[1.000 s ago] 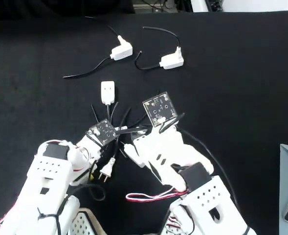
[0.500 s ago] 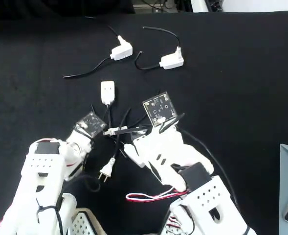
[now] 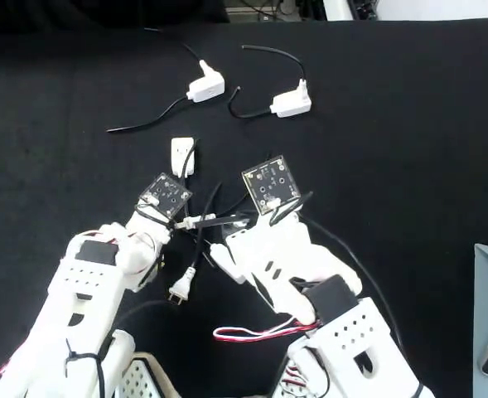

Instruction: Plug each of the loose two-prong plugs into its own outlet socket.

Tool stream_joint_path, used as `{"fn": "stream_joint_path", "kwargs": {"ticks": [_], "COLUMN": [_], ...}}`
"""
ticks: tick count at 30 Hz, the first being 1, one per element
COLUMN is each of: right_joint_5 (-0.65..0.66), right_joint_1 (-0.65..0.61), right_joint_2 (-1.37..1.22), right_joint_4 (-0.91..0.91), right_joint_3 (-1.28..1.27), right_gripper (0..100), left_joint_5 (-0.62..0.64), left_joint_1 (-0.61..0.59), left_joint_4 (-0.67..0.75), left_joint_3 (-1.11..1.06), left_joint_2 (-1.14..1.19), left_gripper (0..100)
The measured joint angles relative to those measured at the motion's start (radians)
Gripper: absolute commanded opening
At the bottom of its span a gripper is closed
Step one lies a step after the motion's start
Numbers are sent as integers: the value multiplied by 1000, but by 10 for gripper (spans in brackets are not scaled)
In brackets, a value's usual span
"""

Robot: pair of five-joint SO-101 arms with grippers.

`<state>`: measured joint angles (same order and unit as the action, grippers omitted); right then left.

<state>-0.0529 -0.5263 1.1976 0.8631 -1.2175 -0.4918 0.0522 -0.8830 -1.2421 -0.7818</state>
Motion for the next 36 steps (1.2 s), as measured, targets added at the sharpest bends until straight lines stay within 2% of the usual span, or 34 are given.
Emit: {"fn": "stream_joint_path", "kwargs": {"ticks": [2,8,14,20,28,31,36], "right_joint_5": [0,0,0,0,0,0,0], "right_joint_1": [0,0,0,0,0,0,0], "right_joint_2": [0,0,0,0,0,0,0], "right_joint_4": [0,0,0,0,0,0,0], "right_joint_3": [0,0,0,0,0,0,-23], "right_gripper": [12,12,12,12,12,12,12], "left_joint_5": [3,-9,-21,-21,-20,-21,-21], "left_joint_1": [-43,-147,-235,-259,-259,-269,-339], "left_joint_4": [2,2,81,100,-69,-66,38], "left_joint_3": [0,11,35,64,199,199,192], "left_joint_2": [0,0,0,0,0,0,2], "left_gripper": [310,310,310,310,310,310,310]}}
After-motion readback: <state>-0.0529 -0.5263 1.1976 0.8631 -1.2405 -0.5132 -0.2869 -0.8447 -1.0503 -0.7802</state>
